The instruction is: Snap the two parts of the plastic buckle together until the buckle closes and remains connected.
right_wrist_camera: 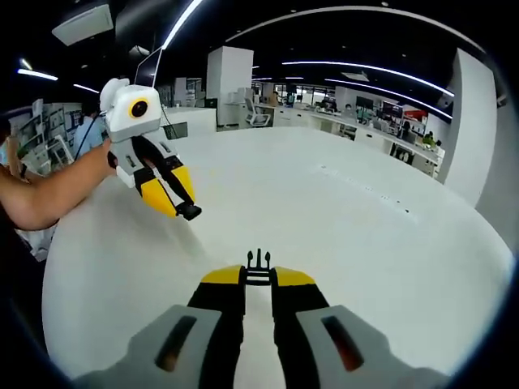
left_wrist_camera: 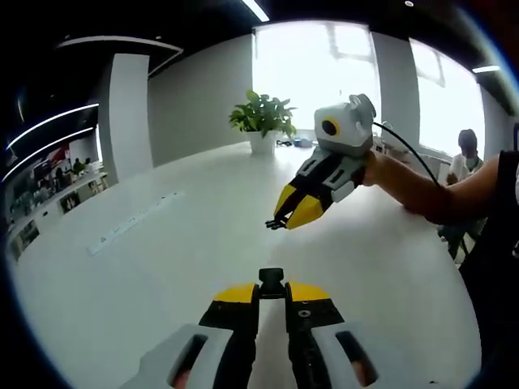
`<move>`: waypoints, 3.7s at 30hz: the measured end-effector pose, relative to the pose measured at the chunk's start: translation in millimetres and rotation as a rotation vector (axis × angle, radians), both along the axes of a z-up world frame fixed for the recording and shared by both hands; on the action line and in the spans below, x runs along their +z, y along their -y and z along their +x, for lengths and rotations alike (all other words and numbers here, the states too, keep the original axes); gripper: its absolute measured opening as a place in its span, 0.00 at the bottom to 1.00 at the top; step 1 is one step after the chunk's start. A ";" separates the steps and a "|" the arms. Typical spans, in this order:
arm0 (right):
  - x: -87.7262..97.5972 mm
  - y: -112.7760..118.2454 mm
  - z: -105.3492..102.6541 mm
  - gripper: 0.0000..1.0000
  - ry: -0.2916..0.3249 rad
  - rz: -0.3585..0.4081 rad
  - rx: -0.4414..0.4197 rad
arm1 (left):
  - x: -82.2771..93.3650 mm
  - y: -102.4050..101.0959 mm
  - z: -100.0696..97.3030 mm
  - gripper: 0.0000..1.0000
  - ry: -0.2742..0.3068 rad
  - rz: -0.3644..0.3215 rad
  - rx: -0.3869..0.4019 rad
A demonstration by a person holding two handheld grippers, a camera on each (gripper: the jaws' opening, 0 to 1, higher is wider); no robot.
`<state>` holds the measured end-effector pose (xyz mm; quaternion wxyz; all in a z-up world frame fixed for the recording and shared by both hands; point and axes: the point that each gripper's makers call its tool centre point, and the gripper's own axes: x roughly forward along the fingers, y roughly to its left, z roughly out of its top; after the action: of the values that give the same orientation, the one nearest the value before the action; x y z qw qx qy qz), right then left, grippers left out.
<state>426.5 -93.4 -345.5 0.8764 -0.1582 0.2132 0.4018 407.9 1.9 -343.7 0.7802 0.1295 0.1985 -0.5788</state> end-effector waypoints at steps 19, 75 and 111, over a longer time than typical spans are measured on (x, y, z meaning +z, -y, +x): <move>-10.3 3.8 -10.9 0.11 -0.026 -0.006 0.019 | -8.2 -3.8 -14.1 0.10 -0.023 0.026 -0.045; -19.0 -12.3 -34.6 0.11 -0.070 -0.020 0.183 | -16.4 -4.0 -34.9 0.11 -0.072 0.039 -0.148; -25.5 -30.7 -67.3 0.11 -0.098 -0.041 0.365 | -25.7 0.7 -46.1 0.11 -0.073 0.057 -0.233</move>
<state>359.2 -62.6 -371.0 0.7740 -0.1923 0.2317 0.5571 361.8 1.2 -369.4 0.6959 0.1526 0.2266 -0.6641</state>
